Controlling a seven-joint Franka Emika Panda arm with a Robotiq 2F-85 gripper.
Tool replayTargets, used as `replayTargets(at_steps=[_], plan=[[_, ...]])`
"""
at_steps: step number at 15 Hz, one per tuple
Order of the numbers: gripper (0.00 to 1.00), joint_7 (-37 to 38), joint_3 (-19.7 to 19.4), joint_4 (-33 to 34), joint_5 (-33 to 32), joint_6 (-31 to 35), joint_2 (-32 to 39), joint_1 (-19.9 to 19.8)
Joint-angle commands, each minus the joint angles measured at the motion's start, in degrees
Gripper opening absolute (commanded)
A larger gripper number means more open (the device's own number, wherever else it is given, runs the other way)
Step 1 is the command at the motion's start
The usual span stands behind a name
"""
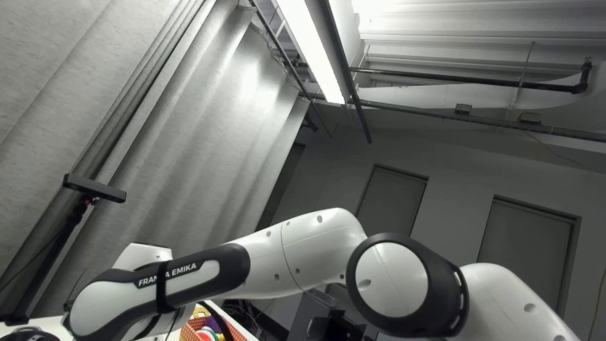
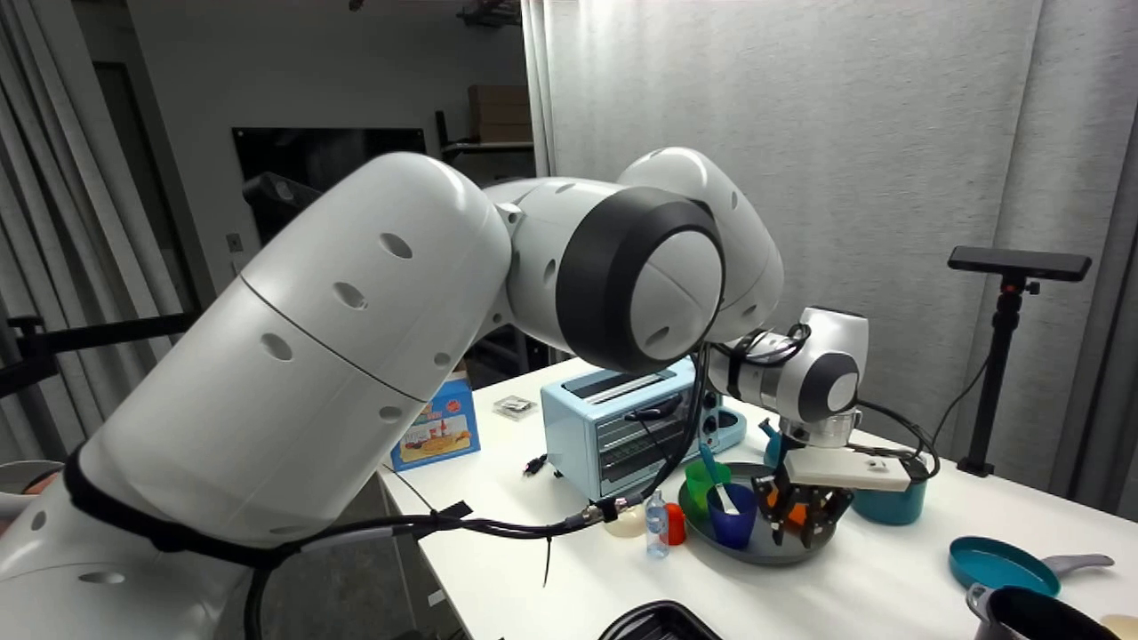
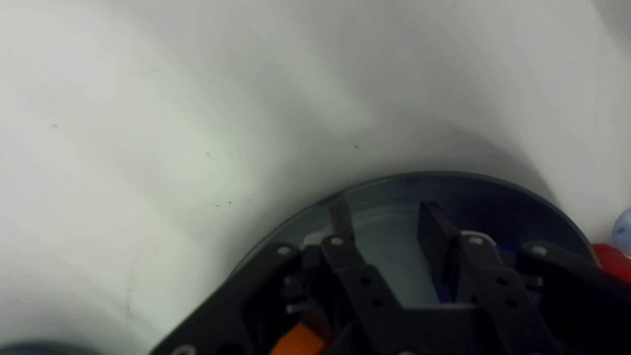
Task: Move the plate forward.
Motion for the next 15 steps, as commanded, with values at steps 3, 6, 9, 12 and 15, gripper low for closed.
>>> replayTargets(at_steps=[3,6,9,12,15], plan=[[0.00,-3.80,0.60,5.54,0.92,-0.78,4.33,-0.54],[0.00,-5.00,0.74,7.56,1.44,-0.94,6.89,-1.06],[0.00,-5.54,0.77,8.59,1.81,-0.97,8.39,-1.38],[0.00,-5.12,0.38,8.84,1.63,-1.08,8.46,-1.35],[0.00,-4.45,0.04,7.84,1.52,-0.83,7.55,-1.46]])
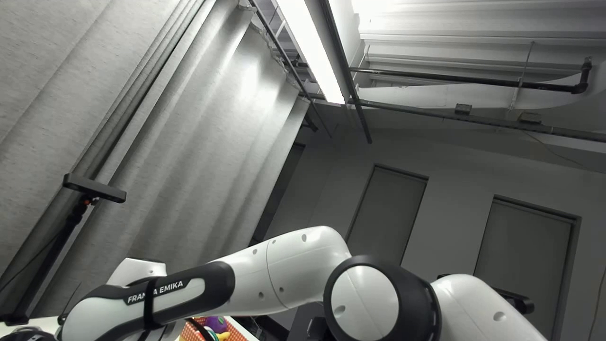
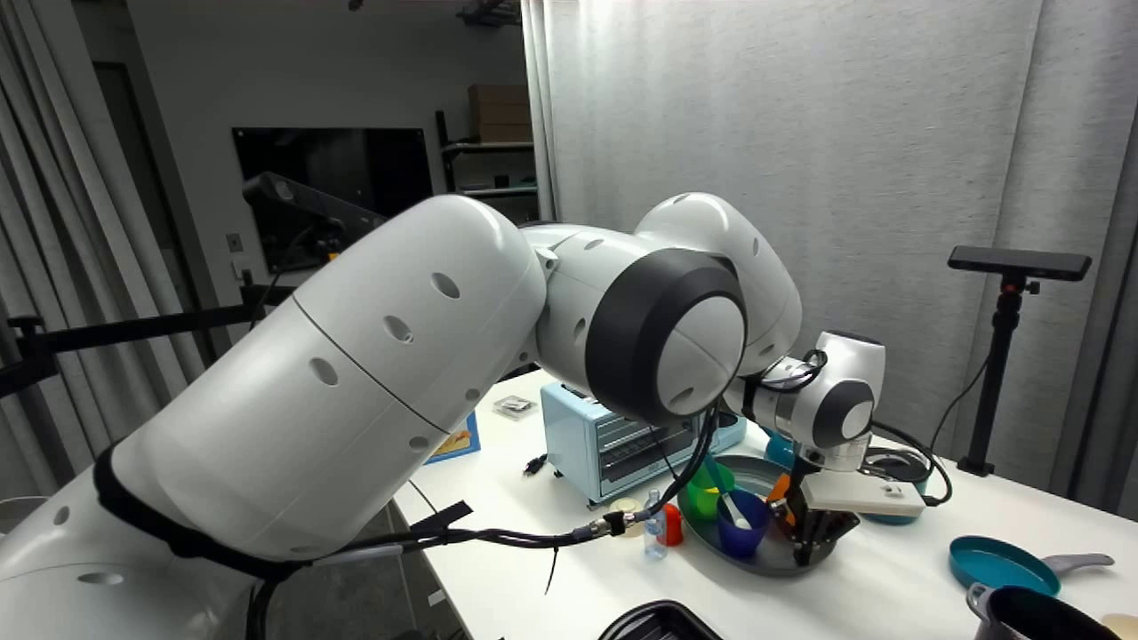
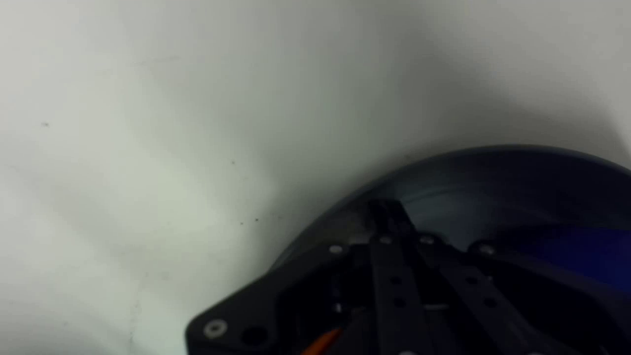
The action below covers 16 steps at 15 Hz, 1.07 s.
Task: Move the plate forward.
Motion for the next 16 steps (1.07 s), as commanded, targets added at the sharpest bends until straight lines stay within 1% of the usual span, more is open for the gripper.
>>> replayTargets(at_steps=[1,16], plan=[[0.00,-0.70,-0.17,1.32,0.92,-0.85,0.85,-0.58],[0.00,3.96,-3.91,-3.81,-0.39,-1.56,-2.85,-0.39]])
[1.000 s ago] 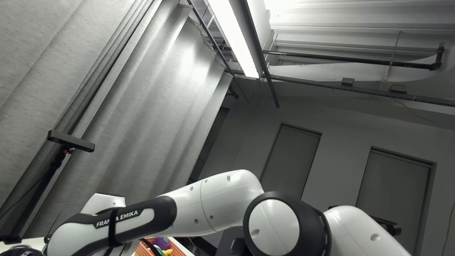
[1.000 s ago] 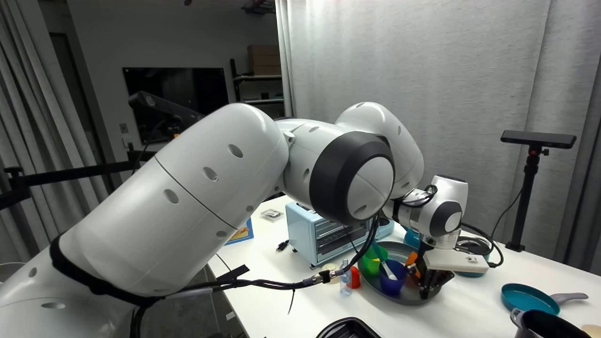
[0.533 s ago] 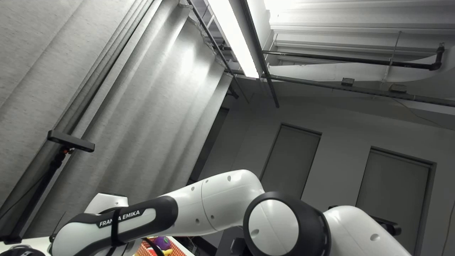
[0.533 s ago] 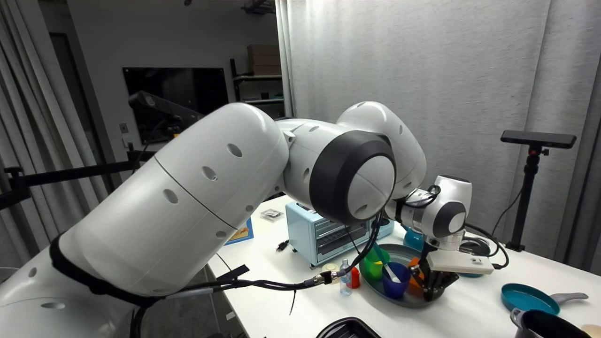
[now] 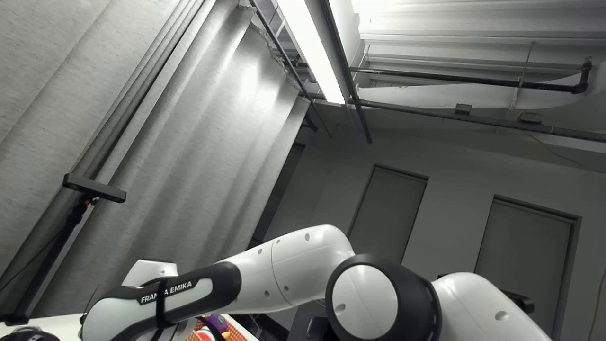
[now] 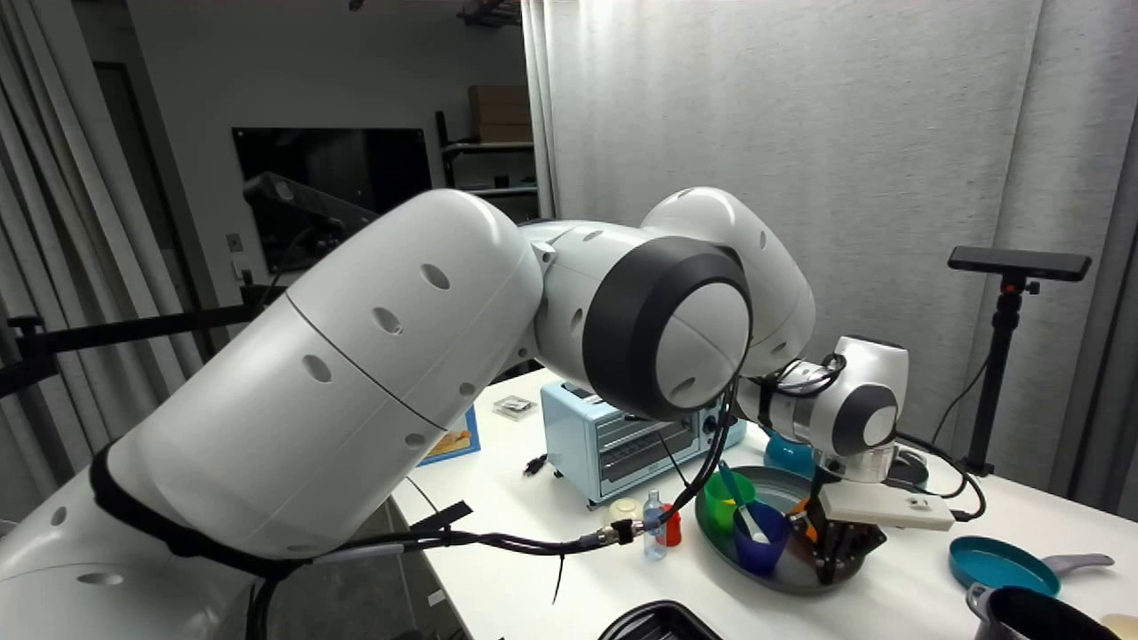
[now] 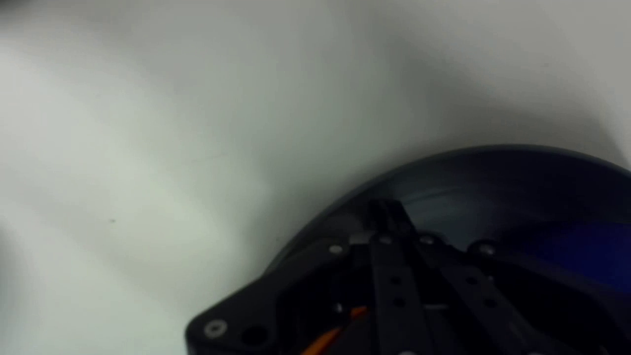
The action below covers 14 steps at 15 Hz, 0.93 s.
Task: Move the plate forward.
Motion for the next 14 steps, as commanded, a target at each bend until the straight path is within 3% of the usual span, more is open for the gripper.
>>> replayTargets(at_steps=[1,14], plan=[[0.00,2.44,-1.19,-3.16,-0.50,-0.66,-2.22,-0.06],[0.00,8.55,-2.62,-13.34,-0.17,0.08,-7.85,-1.26]])
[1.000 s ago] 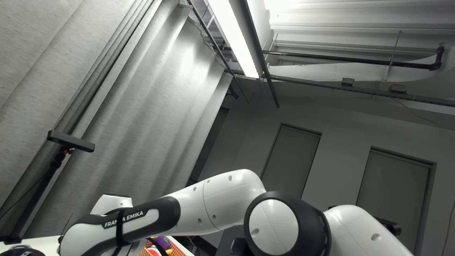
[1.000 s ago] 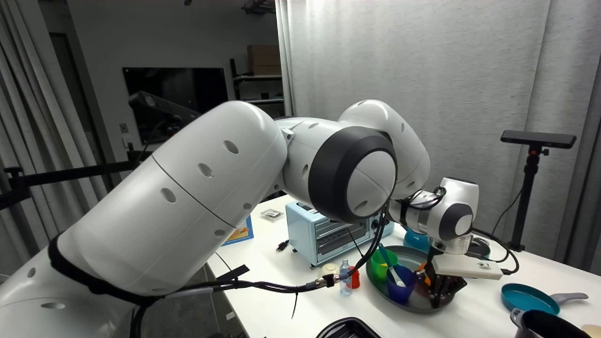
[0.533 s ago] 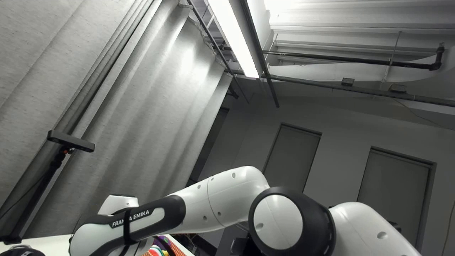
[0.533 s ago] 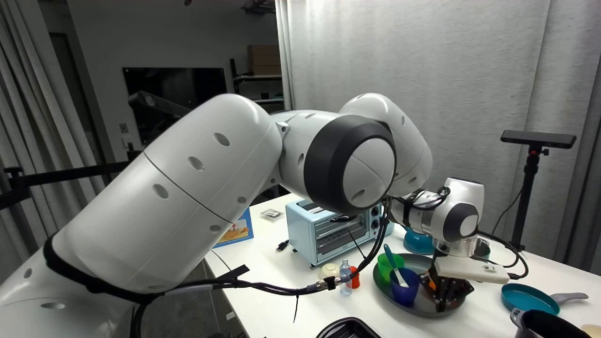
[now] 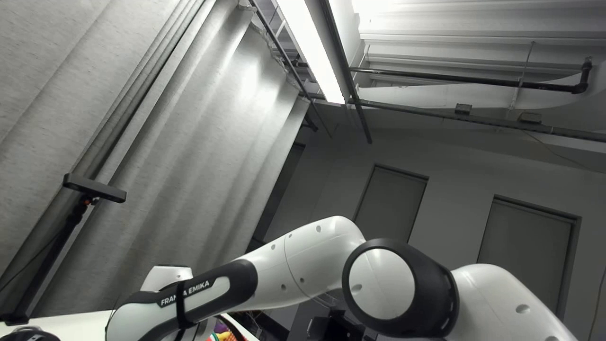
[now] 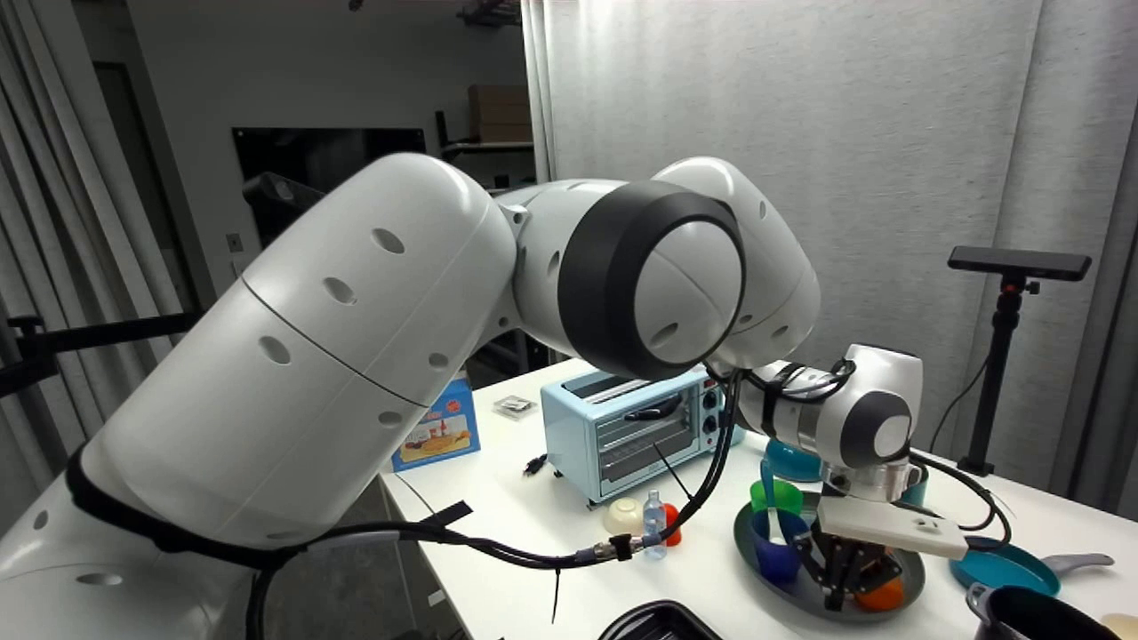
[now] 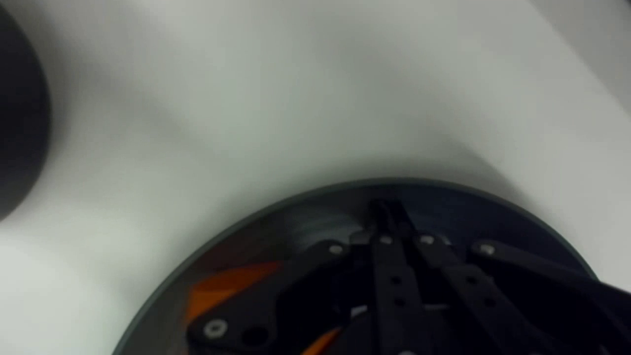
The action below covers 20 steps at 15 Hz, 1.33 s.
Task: Move the plate forward.
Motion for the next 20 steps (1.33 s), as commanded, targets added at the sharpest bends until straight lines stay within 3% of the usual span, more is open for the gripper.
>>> replayTargets(at_steps=[1,20], plan=[[0.00,2.35,0.10,-5.31,-0.04,0.22,-2.97,-0.94],[0.00,4.89,2.33,-16.91,2.45,1.97,-8.45,-1.70]])
